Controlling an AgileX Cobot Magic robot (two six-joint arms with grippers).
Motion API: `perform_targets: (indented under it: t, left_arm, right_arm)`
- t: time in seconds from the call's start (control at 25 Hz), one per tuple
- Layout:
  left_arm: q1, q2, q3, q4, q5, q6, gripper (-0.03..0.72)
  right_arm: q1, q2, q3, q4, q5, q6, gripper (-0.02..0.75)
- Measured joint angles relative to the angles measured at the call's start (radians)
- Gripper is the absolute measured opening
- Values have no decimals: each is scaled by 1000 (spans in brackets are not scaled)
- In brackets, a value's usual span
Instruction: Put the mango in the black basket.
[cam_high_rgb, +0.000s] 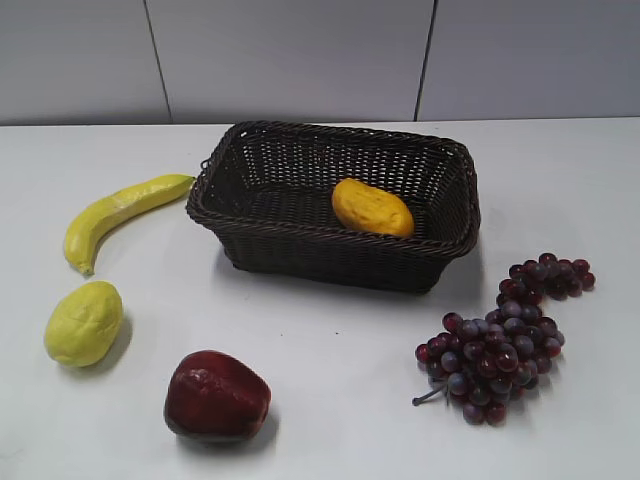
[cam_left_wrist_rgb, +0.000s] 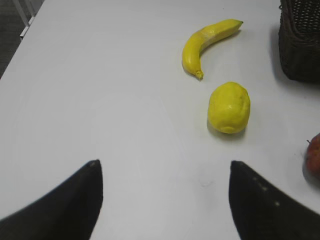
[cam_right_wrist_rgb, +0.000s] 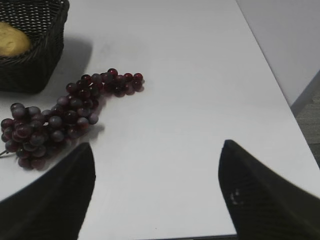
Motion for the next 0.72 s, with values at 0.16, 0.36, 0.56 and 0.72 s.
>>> perform_targets:
  t: [0.16, 0.36, 0.56, 0.72]
  left_arm:
    - [0, 0, 0, 0, 0, 0, 589]
    - [0, 0, 0, 0, 0, 0, 589]
    - [0, 0, 0, 0, 0, 0, 589]
    - [0, 0, 0, 0, 0, 0, 589]
  right_arm:
    - [0, 0, 0, 14, 0, -19, 590]
    - [0, 0, 0, 16, 0, -23, 591]
    - [0, 0, 0, 16, 0, -23, 591]
    - [0, 0, 0, 16, 0, -23, 591]
